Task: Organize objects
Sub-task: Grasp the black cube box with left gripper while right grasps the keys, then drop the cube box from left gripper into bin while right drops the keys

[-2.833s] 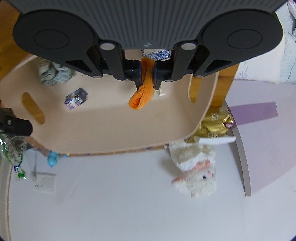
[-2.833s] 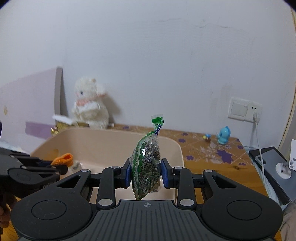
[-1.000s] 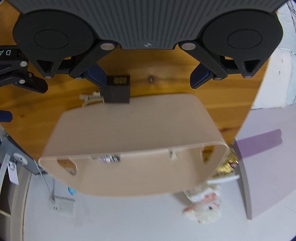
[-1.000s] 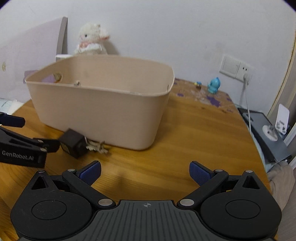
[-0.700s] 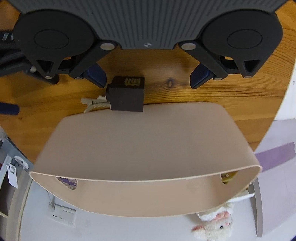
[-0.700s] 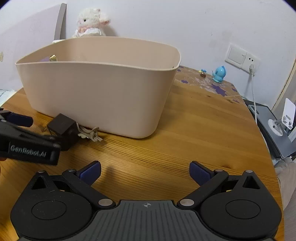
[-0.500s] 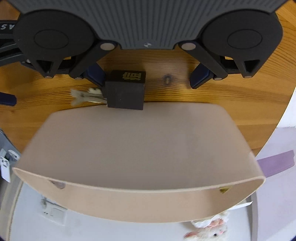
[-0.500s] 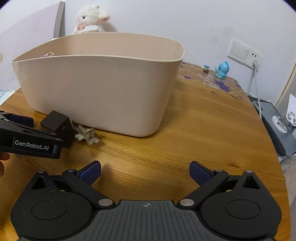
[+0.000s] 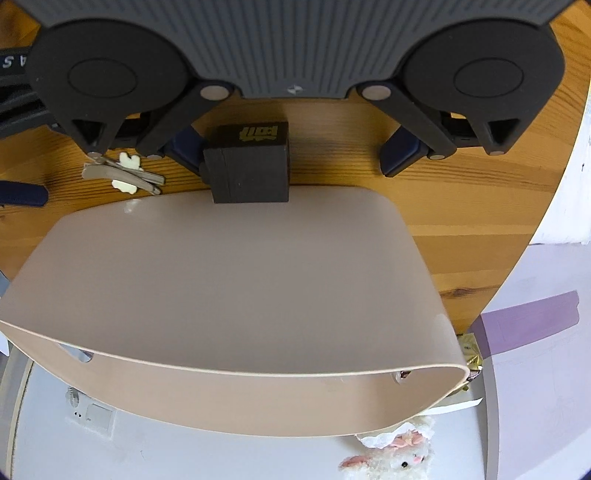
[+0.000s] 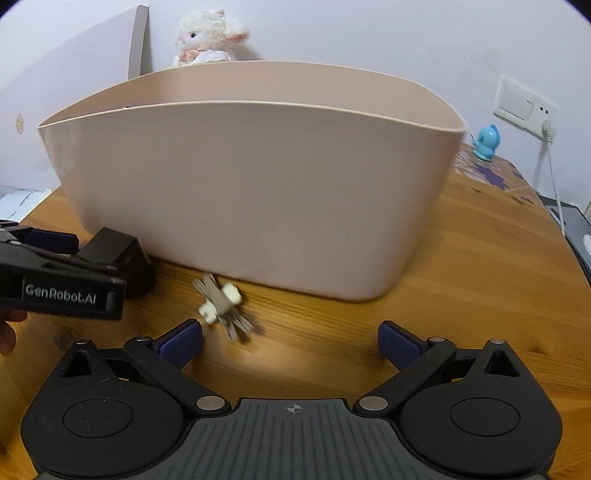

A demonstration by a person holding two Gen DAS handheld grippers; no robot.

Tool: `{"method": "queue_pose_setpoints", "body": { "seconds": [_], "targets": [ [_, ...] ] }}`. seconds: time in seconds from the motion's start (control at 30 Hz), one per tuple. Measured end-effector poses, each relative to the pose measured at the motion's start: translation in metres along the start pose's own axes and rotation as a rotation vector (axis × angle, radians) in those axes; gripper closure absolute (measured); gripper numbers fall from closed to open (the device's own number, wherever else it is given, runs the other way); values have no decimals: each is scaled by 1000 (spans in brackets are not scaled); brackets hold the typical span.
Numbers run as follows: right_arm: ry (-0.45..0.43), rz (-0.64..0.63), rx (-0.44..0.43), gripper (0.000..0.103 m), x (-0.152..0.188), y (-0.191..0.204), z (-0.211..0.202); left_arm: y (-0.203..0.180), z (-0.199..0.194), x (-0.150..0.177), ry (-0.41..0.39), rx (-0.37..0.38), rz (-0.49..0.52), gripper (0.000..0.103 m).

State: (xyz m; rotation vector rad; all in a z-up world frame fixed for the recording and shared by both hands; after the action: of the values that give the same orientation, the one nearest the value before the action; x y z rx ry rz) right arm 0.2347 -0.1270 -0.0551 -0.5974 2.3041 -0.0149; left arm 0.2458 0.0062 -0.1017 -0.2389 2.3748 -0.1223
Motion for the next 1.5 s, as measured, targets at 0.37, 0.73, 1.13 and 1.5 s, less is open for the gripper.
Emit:
{"method": "queue_pose_setpoints", "body": {
  "seconds": [0.37,0.73,1.13,1.5],
  "targets": [
    [-34,-51,-69,46,-12,16,-4,-2,-12,8,-35,45,39,27],
    [-39,-59,-88,88,-9,24,-24,-4,-23,10,-9,70,68,56],
    [-84,1,-103,93,4,20,-59,-4,-48,27,-17,67,78,56],
    [-256,21,-88,93,-6,4,-134,-5,-101,20,-128,66,98,56]
  ]
}}
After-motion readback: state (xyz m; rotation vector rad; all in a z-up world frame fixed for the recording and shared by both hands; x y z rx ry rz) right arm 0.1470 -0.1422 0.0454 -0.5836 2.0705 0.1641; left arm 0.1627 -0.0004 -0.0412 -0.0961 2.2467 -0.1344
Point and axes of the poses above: each gripper's, at about its wrist camera, not at the fingertips, and z roughly the way its jaws point, y to its left, x to its underside, the point moved 5 cm from there along z, roughly the way its jaws point, and after that the axes turned 14 degrees about -z, right-handed, at the moved point
